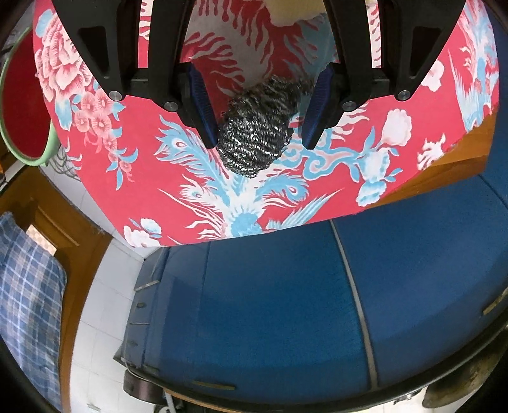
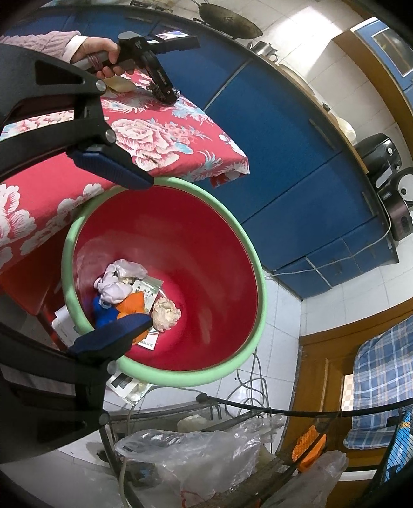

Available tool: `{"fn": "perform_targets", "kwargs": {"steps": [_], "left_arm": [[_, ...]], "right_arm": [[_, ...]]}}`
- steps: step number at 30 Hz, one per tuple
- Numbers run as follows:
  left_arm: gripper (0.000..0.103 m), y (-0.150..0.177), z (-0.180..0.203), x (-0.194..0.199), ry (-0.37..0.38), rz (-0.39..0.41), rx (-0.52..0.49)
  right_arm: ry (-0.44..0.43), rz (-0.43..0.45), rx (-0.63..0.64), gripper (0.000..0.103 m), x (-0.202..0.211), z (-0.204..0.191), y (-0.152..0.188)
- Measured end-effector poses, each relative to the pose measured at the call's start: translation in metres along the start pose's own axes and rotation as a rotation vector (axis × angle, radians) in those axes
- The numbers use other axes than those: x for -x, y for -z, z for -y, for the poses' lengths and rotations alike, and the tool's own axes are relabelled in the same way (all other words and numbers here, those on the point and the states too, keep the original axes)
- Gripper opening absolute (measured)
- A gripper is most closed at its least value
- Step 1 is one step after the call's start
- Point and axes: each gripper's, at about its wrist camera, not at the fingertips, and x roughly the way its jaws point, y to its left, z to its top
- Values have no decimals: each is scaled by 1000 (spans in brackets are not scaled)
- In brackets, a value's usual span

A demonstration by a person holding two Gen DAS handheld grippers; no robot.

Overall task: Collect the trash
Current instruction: 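Close the left gripper on the steel wool scrubber and lift it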

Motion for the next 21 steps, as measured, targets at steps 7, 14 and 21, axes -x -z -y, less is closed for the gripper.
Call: {"fn": "perform_targets", "kwargs": {"steps": [7, 14, 21], "left_arm": [[38, 2, 2, 0, 26, 9, 27], [38, 12, -9, 30, 65, 60, 90], [38, 30, -32, 68, 54, 97, 154]], "right_arm": [[-2, -2, 2, 81, 0, -2, 1], [-30, 5, 48, 81, 3, -25, 2], [-75, 10, 131, 81, 6, -62, 3]]}}
